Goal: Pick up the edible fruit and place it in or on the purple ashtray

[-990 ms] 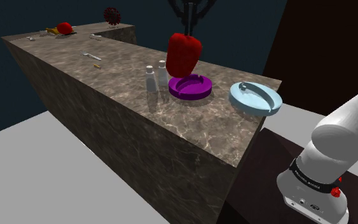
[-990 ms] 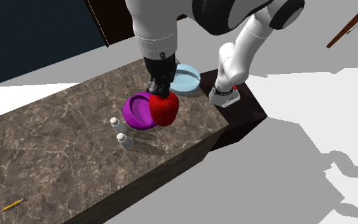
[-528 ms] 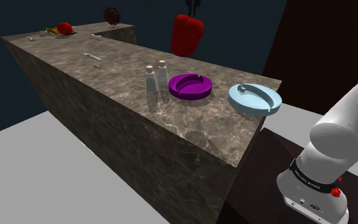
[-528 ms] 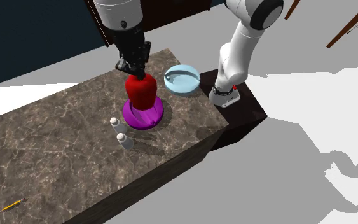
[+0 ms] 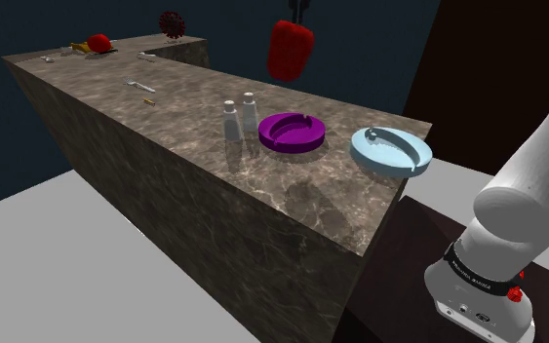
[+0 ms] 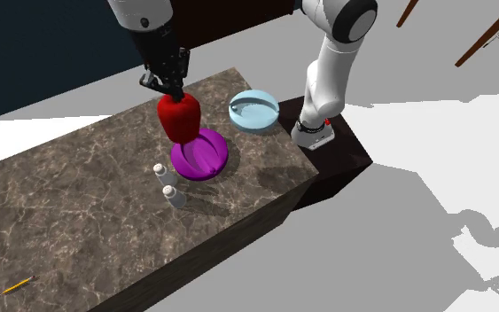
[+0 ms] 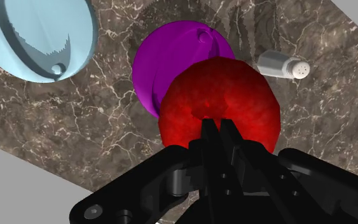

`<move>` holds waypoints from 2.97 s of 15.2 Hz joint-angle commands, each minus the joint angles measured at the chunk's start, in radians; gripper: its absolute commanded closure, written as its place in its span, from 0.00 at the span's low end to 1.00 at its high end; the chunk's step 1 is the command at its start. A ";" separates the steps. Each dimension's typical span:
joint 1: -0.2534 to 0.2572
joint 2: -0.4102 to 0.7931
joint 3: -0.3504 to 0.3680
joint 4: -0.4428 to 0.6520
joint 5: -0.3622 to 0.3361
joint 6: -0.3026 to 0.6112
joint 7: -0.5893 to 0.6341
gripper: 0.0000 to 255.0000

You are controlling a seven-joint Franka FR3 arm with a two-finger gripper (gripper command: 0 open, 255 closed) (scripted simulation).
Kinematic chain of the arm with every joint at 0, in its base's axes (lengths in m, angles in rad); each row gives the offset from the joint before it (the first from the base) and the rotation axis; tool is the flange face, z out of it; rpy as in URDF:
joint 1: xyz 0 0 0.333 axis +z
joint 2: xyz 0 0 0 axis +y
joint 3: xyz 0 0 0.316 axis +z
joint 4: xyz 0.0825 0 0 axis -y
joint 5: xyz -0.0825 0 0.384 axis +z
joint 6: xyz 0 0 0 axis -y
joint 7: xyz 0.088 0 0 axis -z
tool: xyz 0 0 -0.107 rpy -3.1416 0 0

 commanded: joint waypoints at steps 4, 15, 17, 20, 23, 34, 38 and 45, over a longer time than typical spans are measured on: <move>-0.011 -0.054 -0.010 -0.137 0.022 0.087 -0.021 1.00; -0.017 -0.127 -0.022 -0.371 0.049 0.252 -0.053 1.00; -0.018 -0.136 -0.022 -0.407 0.053 0.281 -0.057 1.00; -0.017 -0.147 -0.023 -0.460 0.057 0.323 -0.063 1.00; -0.017 -0.155 -0.023 -0.509 0.061 0.364 -0.068 1.00; -0.017 -0.157 -0.023 -0.519 0.061 0.372 -0.069 0.00; -0.018 -0.151 -0.024 -0.479 0.059 0.338 -0.067 0.00; -0.020 -0.125 -0.025 -0.358 0.048 0.240 -0.058 0.00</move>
